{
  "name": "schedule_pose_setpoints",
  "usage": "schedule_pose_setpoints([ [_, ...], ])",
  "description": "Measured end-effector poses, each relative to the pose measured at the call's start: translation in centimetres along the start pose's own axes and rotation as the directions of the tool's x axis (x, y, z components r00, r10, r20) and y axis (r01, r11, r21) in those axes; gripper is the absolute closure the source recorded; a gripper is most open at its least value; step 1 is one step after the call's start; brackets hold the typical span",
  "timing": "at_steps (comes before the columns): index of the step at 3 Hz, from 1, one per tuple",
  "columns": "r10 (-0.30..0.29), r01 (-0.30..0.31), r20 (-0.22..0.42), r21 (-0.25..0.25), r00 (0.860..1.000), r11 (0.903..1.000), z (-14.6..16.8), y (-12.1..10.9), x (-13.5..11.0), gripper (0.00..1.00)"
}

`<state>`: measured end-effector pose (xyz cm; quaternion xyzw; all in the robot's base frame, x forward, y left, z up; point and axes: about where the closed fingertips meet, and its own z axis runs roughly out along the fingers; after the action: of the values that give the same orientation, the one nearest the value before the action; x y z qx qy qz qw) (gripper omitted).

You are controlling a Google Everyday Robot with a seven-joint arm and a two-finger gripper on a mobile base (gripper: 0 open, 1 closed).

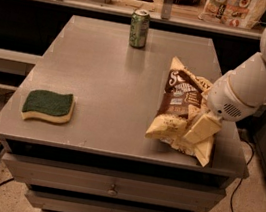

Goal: Move brown chip bag near sponge

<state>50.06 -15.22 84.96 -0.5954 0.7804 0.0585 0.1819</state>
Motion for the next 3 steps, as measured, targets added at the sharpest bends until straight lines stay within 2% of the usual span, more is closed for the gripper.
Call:
schedule_pose_setpoints([
  [1, -0.022, 0.023, 0.007, -0.004, 1.000, 0.9997, -0.1, 0.2, -0.9, 0.98],
  [2, -0.145, 0.146, 0.047, -0.022, 0.988, 0.9891, -0.8, 1.0, -5.7, 0.75],
  [3, -0.212, 0.215, 0.085, -0.034, 0.974, 0.9760, -1.1, 1.5, -8.4, 0.53],
])
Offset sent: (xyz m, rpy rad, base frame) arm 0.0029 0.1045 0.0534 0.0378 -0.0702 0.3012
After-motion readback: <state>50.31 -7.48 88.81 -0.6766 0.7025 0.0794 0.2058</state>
